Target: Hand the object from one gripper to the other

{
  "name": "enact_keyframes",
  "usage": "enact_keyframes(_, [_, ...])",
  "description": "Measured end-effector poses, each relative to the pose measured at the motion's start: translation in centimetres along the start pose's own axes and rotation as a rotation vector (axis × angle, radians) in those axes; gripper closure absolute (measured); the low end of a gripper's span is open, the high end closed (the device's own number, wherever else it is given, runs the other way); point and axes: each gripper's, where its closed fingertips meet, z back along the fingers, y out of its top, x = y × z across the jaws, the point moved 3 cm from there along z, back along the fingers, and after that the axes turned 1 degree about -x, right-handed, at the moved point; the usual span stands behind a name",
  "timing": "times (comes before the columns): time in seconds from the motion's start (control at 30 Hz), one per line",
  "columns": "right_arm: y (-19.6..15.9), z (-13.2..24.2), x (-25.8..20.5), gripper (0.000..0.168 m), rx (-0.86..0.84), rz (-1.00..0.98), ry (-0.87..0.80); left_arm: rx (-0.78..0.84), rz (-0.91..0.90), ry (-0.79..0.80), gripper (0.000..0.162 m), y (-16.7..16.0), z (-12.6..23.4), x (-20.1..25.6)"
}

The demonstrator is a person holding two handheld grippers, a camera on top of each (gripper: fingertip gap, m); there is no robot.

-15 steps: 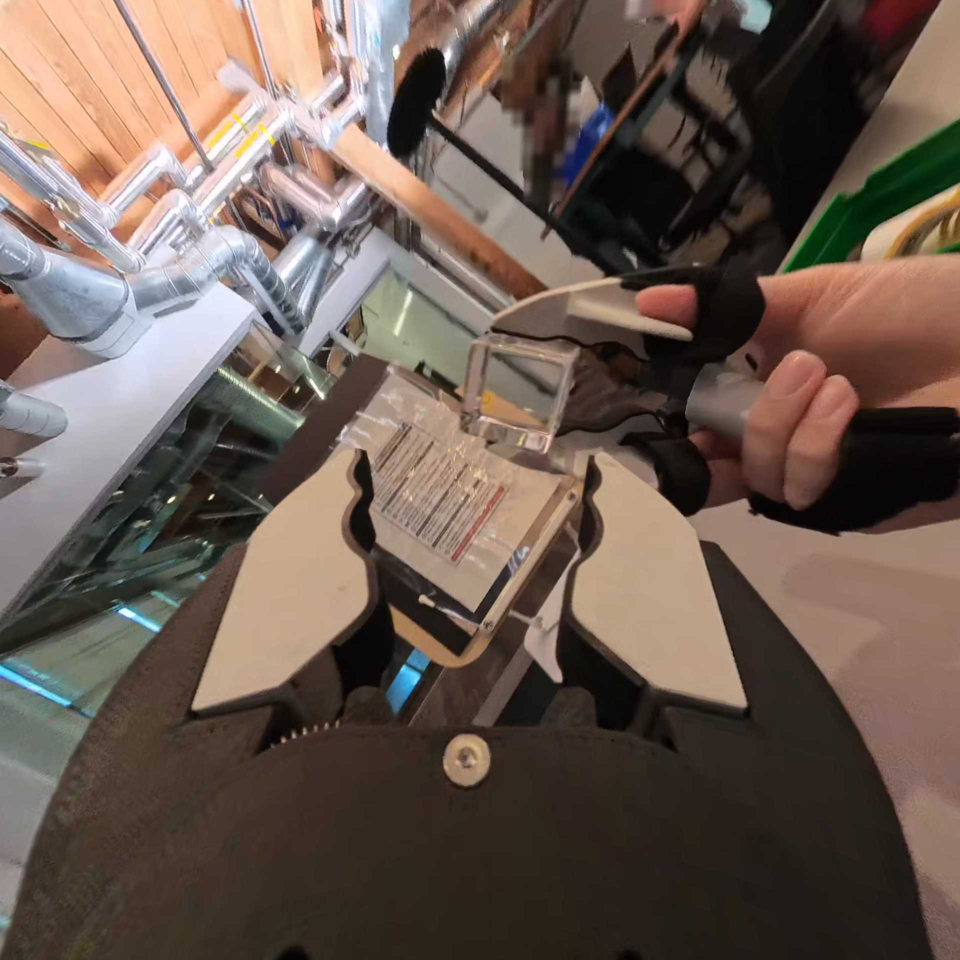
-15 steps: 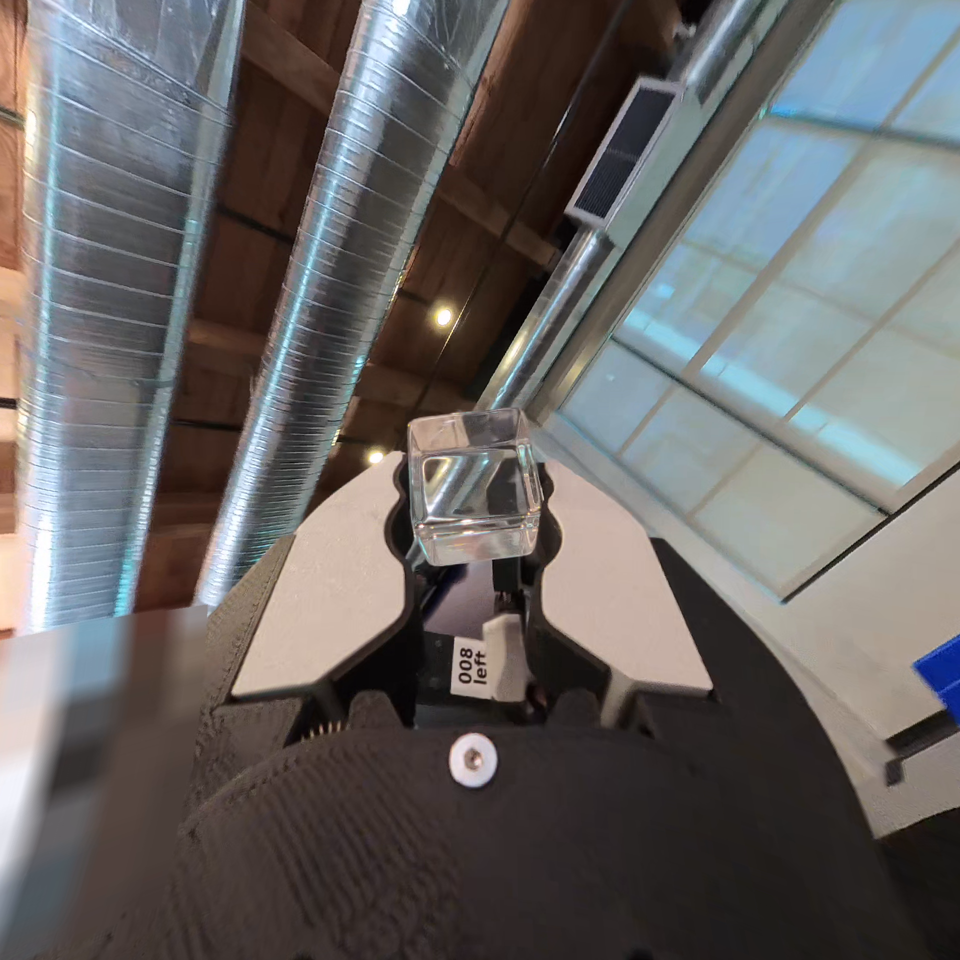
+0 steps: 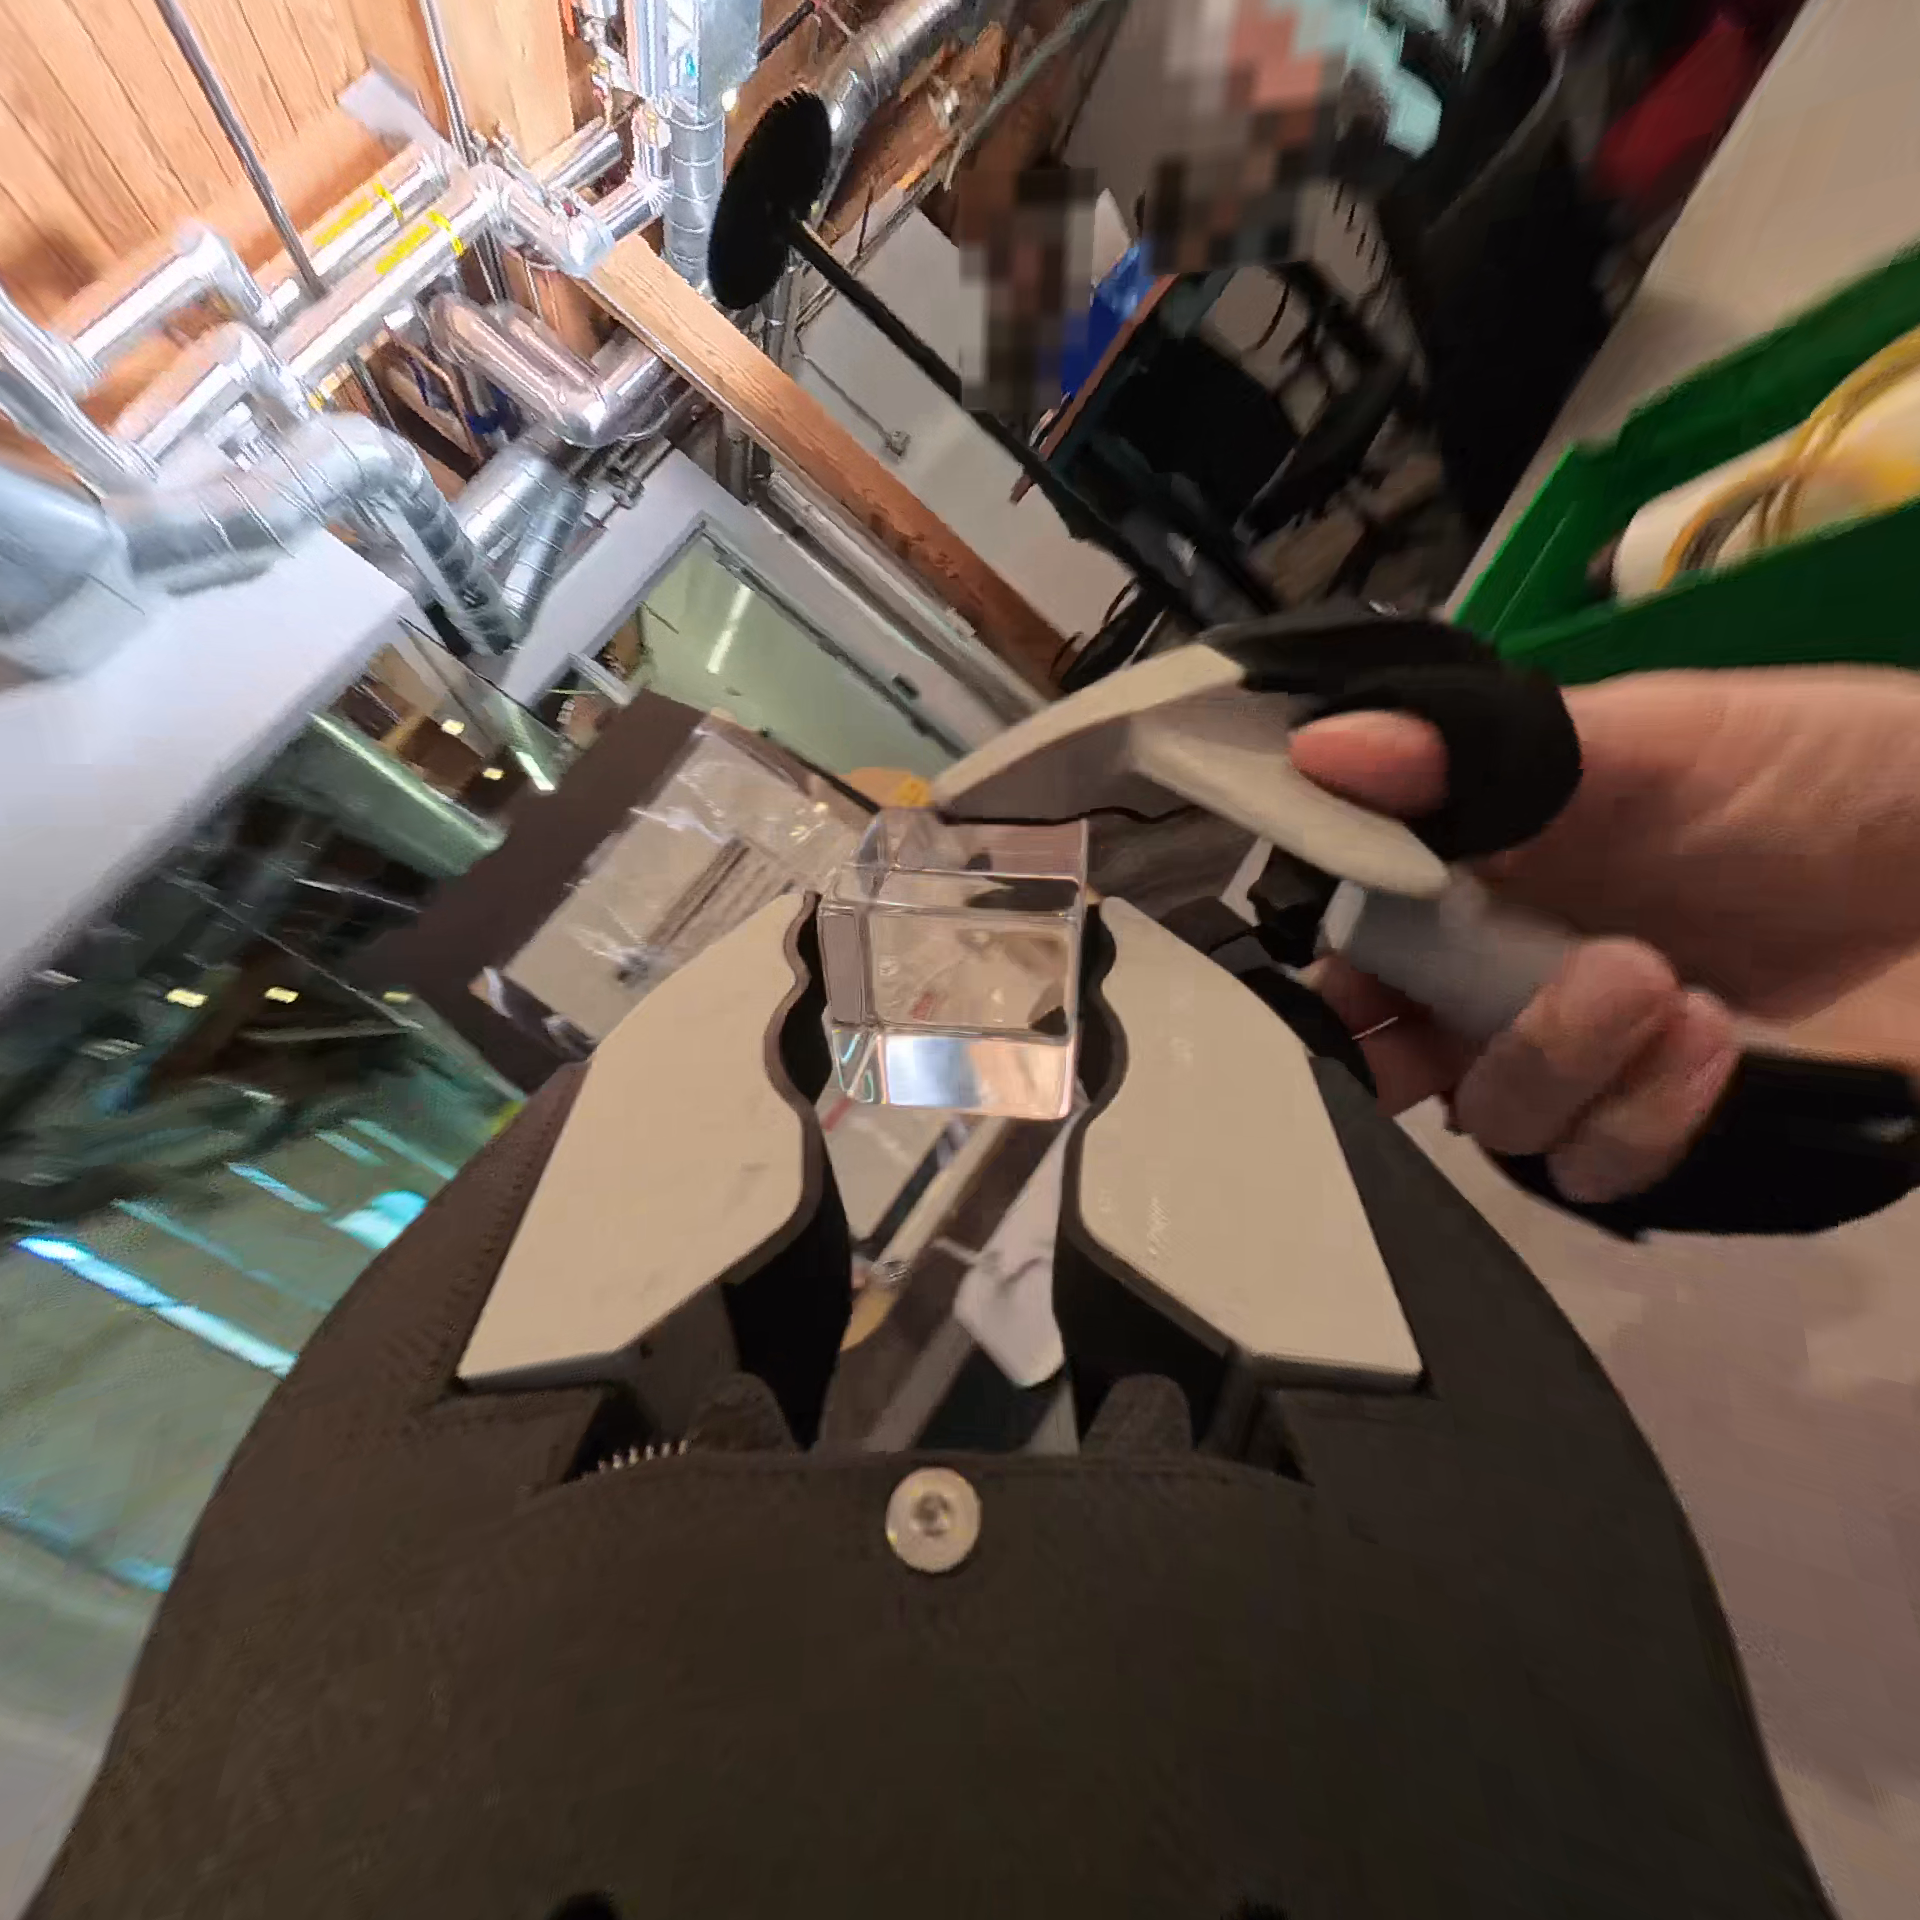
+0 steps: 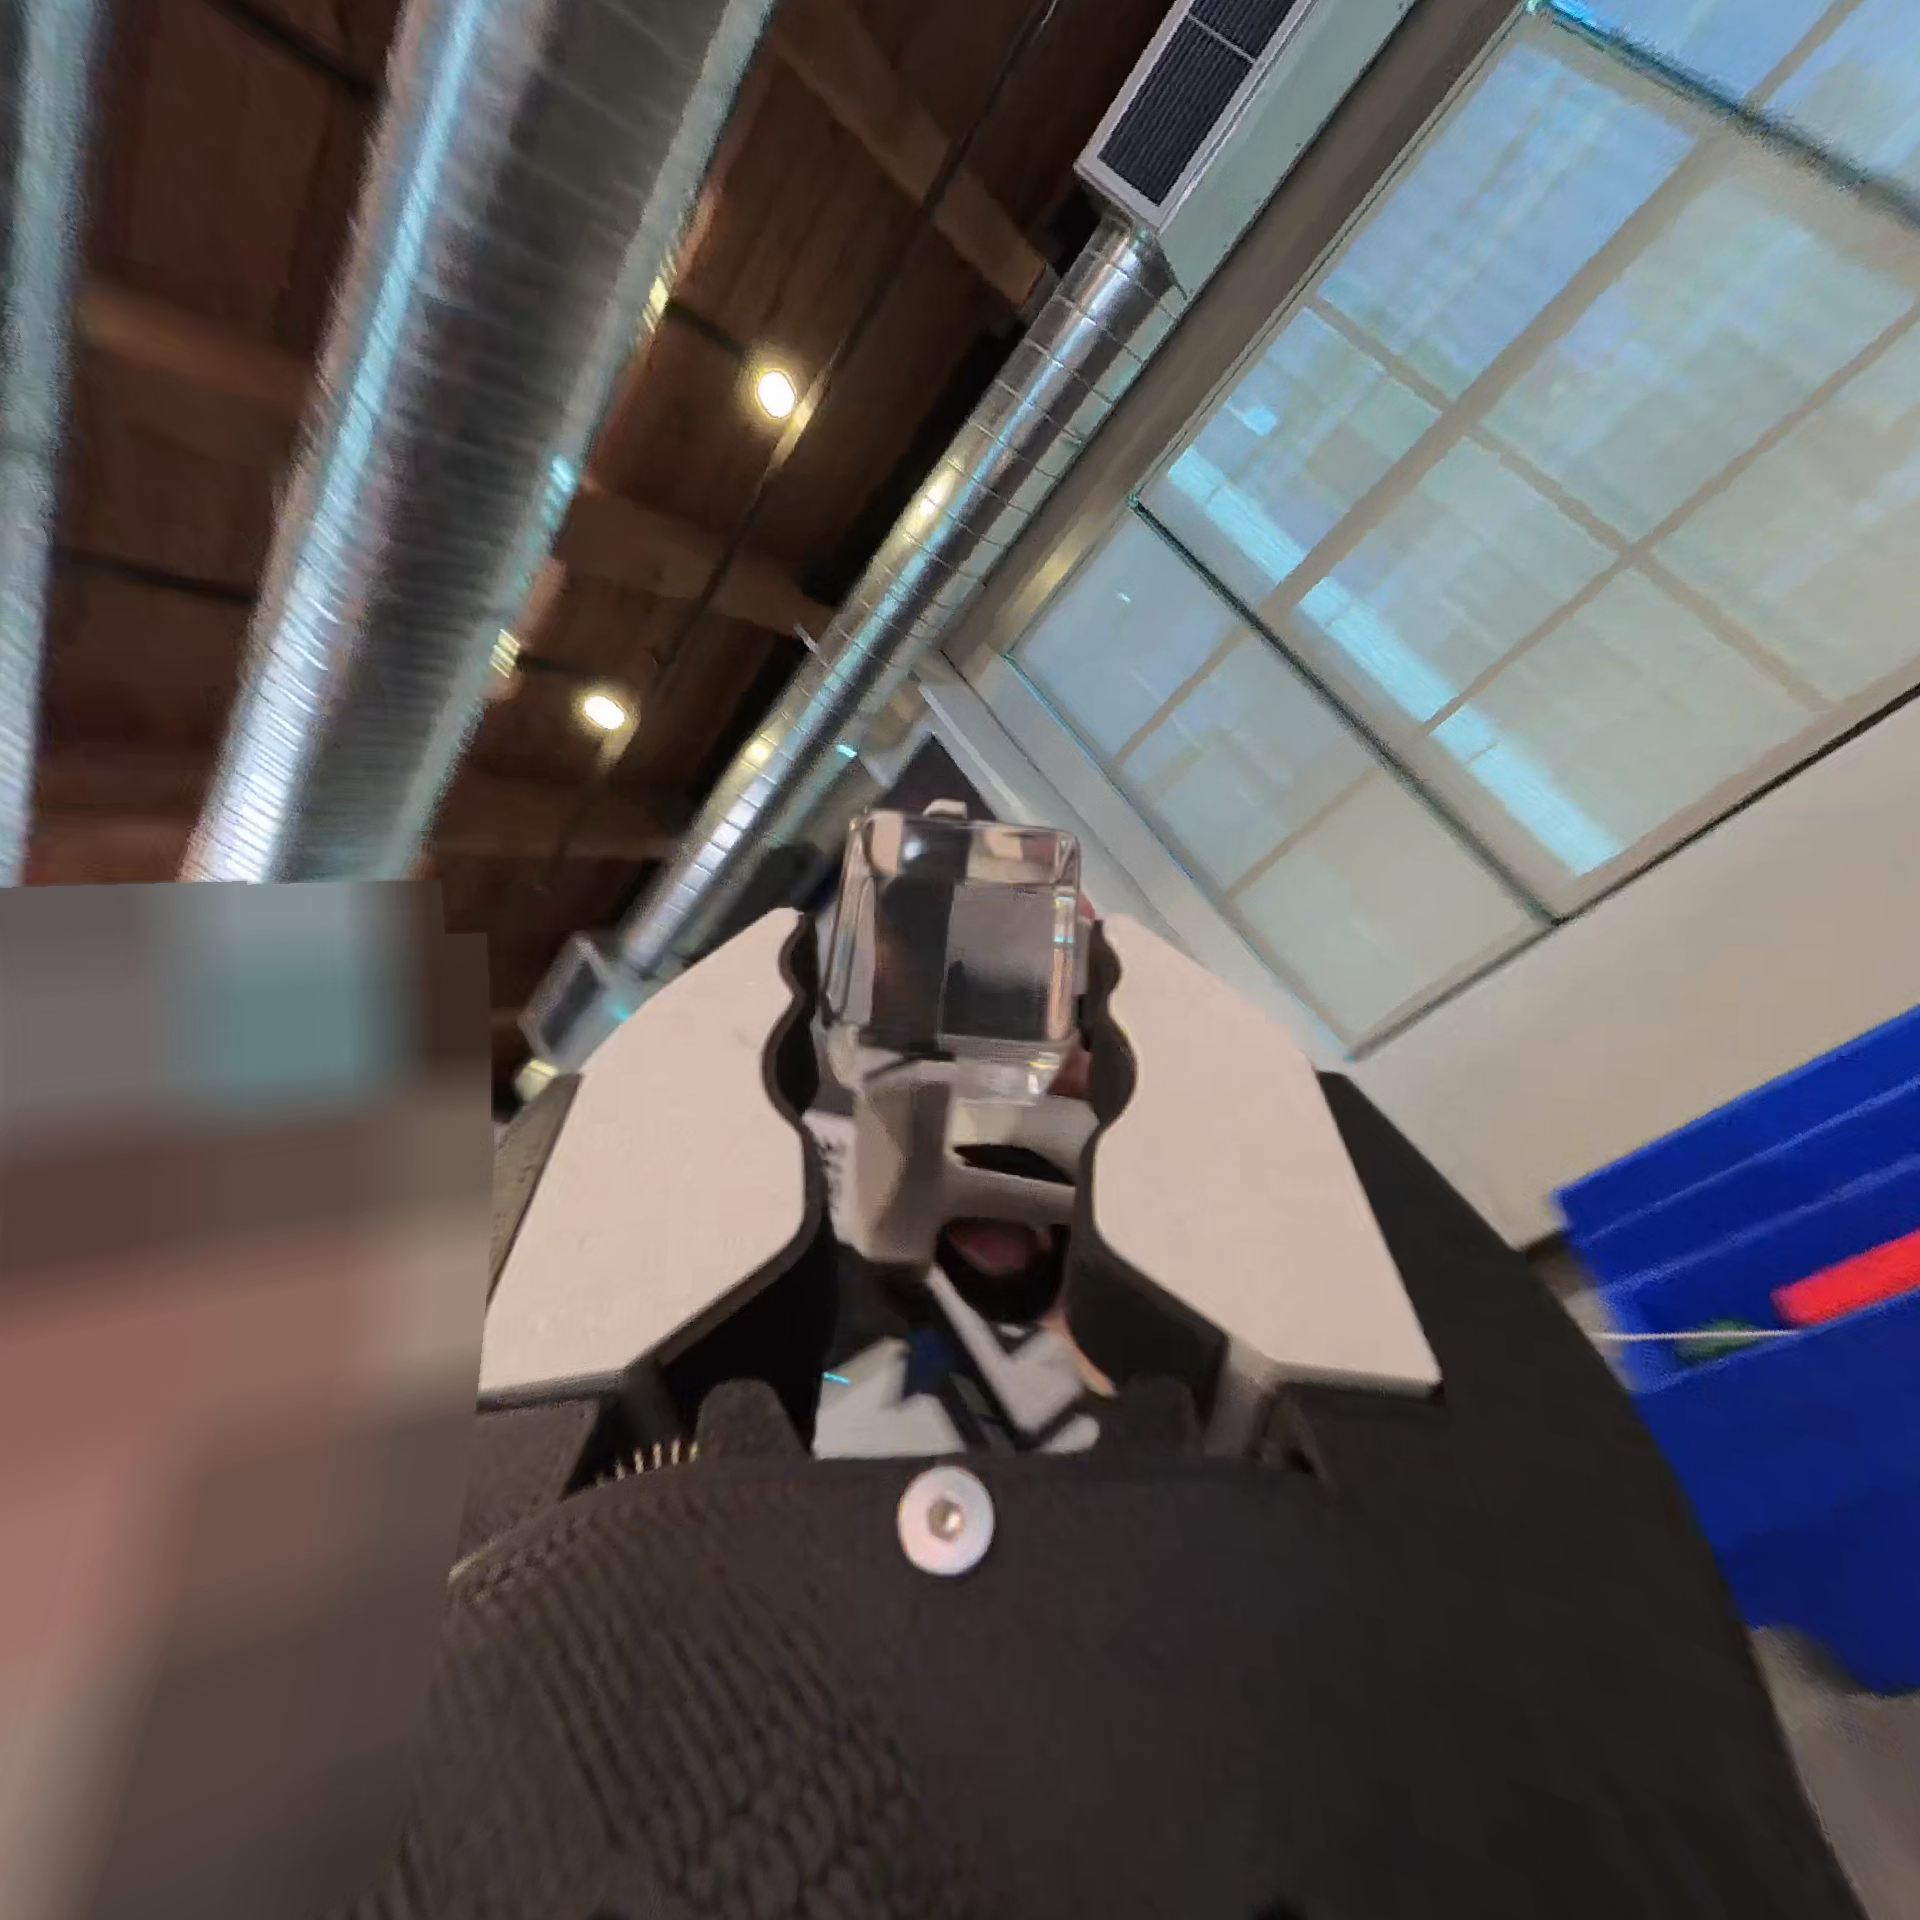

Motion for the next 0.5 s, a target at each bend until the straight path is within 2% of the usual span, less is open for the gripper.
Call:
enact_keyframes(0.07, [0.5, 0.1, -0.8, 0.107, -0.04, 0.25, -0.089, 0.079, 0.238, -0.065, 0.117, 0.9, 0.6, -1.0])
enact_keyframes(0.17, [1.5, 0.7, -2.8, 0.095, -0.061, 0.795, -0.248, 0.135, 0.624, -0.265, 0.117, 1.4, 1.5, -2.0])
enact_keyframes(0.23, [1.4, 1.2, -4.4, 0.095, -0.096, 1.223, -0.333, 0.162, 0.866, -0.445, 0.117, 1.6, 2.0, -2.0])
enact_keyframes(0.3, [0.2, 1.4, -5.1, 0.098, -0.211, 1.612, -0.385, 0.137, 1.06, -0.625, 0.117, 1.4, 2.1, -1.5])
enact_keyframes(0.33, [-0.7, 1.5, -4.9, 0.1, -0.318, 1.759, -0.406, 0.088, 1.113, -0.69, 0.117, 1.1, 2.0, -1.1])
enact_keyframes(0.4, [-2.0, 1.6, -3.9, 0.1, -0.54, 1.891, -0.453, -0.013, 1.105, -0.738, 0.117, 0.3, 1.7, 0.1])
enact_keyframes(0.5, [-2.8, 1.2, -3.5, 0.1, -0.667, 1.967, -0.498, -0.159, 1.006, -0.633, 0.117, -1.0, 0.8, 1.1])
